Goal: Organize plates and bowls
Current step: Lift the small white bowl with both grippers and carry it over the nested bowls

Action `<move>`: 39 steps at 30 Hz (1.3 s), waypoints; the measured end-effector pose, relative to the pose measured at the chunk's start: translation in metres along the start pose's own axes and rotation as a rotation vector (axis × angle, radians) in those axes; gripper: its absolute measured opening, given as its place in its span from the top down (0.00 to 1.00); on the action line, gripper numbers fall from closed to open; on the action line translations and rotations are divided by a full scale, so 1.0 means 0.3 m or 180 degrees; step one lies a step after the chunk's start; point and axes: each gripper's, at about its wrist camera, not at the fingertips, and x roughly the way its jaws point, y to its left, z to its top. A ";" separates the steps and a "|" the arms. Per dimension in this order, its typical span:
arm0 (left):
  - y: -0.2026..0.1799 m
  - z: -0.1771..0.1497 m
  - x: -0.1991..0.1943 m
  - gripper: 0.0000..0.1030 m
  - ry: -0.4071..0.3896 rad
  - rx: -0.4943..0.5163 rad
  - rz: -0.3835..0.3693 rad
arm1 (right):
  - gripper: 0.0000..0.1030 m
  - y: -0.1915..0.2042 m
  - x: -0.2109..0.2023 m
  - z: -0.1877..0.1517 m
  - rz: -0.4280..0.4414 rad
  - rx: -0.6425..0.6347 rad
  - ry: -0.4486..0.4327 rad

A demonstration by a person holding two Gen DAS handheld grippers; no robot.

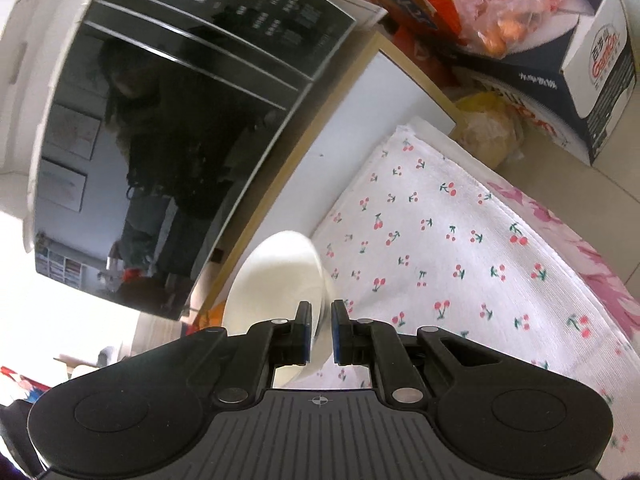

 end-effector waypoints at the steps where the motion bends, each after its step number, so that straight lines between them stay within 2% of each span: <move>1: 0.005 -0.005 -0.015 0.92 0.0003 -0.0029 -0.0018 | 0.89 0.009 -0.014 -0.008 -0.0008 -0.0013 -0.0006; 7: 0.013 -0.044 -0.097 0.92 0.0039 -0.0147 -0.0079 | 0.89 0.049 -0.095 -0.062 -0.0042 -0.0081 -0.0009; 16: -0.011 -0.146 -0.219 0.91 0.0090 -0.0080 -0.0088 | 0.89 0.068 -0.218 -0.176 -0.0130 -0.0150 0.0034; 23: -0.016 -0.212 -0.293 0.91 0.0115 -0.0150 -0.0168 | 0.89 0.081 -0.315 -0.244 -0.0141 -0.0229 0.0016; 39: -0.012 -0.419 -0.375 0.91 0.0079 -0.0165 -0.0385 | 0.89 -0.015 -0.427 -0.408 -0.0298 -0.0304 0.0040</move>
